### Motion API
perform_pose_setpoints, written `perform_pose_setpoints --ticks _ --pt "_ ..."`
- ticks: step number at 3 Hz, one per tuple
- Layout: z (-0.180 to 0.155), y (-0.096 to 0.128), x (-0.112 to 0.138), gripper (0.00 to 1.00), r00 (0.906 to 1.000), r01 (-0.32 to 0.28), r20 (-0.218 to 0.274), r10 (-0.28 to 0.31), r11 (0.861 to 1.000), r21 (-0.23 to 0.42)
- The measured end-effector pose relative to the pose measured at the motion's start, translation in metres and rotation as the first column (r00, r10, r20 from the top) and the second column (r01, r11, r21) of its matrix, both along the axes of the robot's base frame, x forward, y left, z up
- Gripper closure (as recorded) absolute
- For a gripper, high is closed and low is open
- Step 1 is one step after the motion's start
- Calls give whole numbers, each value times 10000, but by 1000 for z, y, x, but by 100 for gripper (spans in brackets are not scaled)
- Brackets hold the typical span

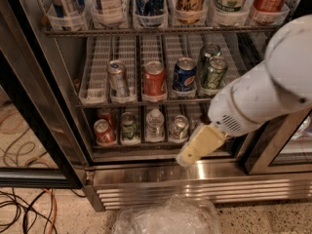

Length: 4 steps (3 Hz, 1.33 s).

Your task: Pick water bottle from bottom shelf of fridge

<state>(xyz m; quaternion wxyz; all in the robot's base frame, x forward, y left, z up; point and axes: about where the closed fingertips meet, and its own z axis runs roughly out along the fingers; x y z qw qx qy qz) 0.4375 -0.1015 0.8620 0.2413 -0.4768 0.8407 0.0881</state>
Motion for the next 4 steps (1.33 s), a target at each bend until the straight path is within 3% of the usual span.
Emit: perform_pose_setpoints --ticks 1,2,3,4 --pt "-45 45 -18 0 9904 1279 -651 -1220 9872 954" --pt "-89 76 -43 0 9684 2412 -923 -2317 9641 1110" --pt "-113 92 -45 0 9250 3781 -1214 -3601 9044 1979" --pt "-103 96 -29 0 9165 3988 -786 -3922 8813 2536"
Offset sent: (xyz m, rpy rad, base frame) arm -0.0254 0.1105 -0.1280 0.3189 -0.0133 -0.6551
